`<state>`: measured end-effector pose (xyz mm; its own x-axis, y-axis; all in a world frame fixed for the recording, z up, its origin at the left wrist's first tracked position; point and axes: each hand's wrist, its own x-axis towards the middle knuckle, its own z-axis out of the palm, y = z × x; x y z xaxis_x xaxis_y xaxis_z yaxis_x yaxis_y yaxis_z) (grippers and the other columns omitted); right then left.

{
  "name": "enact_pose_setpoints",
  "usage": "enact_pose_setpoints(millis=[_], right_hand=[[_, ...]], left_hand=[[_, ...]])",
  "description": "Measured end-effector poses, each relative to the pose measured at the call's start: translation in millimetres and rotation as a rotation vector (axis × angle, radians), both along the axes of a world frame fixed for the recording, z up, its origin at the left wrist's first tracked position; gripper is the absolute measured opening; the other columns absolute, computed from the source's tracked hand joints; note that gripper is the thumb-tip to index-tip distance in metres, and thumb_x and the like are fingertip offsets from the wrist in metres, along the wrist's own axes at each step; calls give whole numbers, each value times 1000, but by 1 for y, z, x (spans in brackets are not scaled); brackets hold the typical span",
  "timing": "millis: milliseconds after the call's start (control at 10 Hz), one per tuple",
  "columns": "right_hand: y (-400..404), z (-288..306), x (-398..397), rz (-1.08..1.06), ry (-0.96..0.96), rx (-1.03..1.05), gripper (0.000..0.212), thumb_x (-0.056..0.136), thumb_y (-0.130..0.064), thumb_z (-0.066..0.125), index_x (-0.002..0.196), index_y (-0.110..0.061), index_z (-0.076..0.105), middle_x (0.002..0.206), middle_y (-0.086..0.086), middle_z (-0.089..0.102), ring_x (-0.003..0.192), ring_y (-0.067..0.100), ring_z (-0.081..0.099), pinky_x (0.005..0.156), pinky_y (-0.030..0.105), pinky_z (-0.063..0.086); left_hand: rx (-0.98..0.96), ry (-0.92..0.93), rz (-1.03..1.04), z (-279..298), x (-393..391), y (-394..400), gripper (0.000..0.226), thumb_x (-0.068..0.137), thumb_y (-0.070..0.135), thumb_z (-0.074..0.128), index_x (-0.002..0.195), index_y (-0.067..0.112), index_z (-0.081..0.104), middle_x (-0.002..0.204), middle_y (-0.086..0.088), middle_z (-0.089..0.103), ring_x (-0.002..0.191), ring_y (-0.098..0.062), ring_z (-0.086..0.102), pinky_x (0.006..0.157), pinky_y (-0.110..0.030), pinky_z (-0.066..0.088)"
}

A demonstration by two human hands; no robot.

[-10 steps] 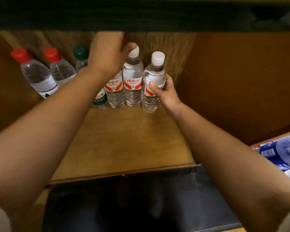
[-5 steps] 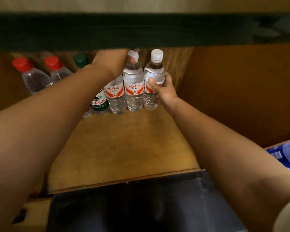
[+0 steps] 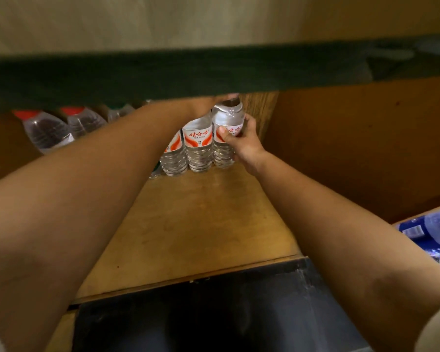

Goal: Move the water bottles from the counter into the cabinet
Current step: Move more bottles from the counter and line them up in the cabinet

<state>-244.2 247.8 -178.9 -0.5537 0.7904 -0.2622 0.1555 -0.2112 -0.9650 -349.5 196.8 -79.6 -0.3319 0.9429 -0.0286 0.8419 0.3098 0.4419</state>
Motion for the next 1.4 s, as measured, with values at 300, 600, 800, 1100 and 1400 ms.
enact_pose_setpoints(millis=[300, 600, 800, 1100, 1400], right_hand=[[-13, 9, 31, -61, 11, 24, 77, 83, 4, 61, 146, -17, 24, 150, 8, 34, 140, 23, 29, 113, 44, 29], [-83, 15, 141, 24, 60, -19, 35, 89, 1, 53, 120, -17, 54, 117, 4, 59, 116, 18, 54, 88, 24, 48], [-110, -5, 236, 53, 70, -106, 30, 88, 8, 49, 98, -18, 60, 87, 7, 65, 76, 12, 65, 73, 25, 49], [-84, -28, 378, -188, -69, 17, 27, 87, 11, 50, 97, -12, 61, 85, 14, 65, 76, 14, 64, 75, 21, 53], [-52, -46, 488, -574, -245, 240, 27, 87, 3, 56, 103, -19, 59, 97, 2, 64, 93, 16, 61, 87, 34, 51]], left_hand=[[83, 192, -10, -13, 5, -2, 42, 96, 32, 45, 137, 22, 41, 131, -10, 52, 123, -29, 44, 104, -43, 30], [354, 121, 3, -40, 72, -57, 35, 85, 13, 58, 120, 17, 57, 111, -11, 62, 103, -31, 57, 87, -43, 46], [137, -158, 100, -101, 161, -103, 19, 84, 9, 63, 95, 22, 71, 80, 4, 68, 77, -20, 65, 71, -27, 46], [1, -616, 207, -151, 293, -120, 33, 89, 11, 56, 81, 43, 61, 74, 11, 67, 65, -3, 63, 62, -21, 51], [-37, -808, 286, -171, 380, -89, 29, 88, 13, 58, 110, 33, 58, 96, 10, 63, 88, -4, 61, 69, -16, 46]])
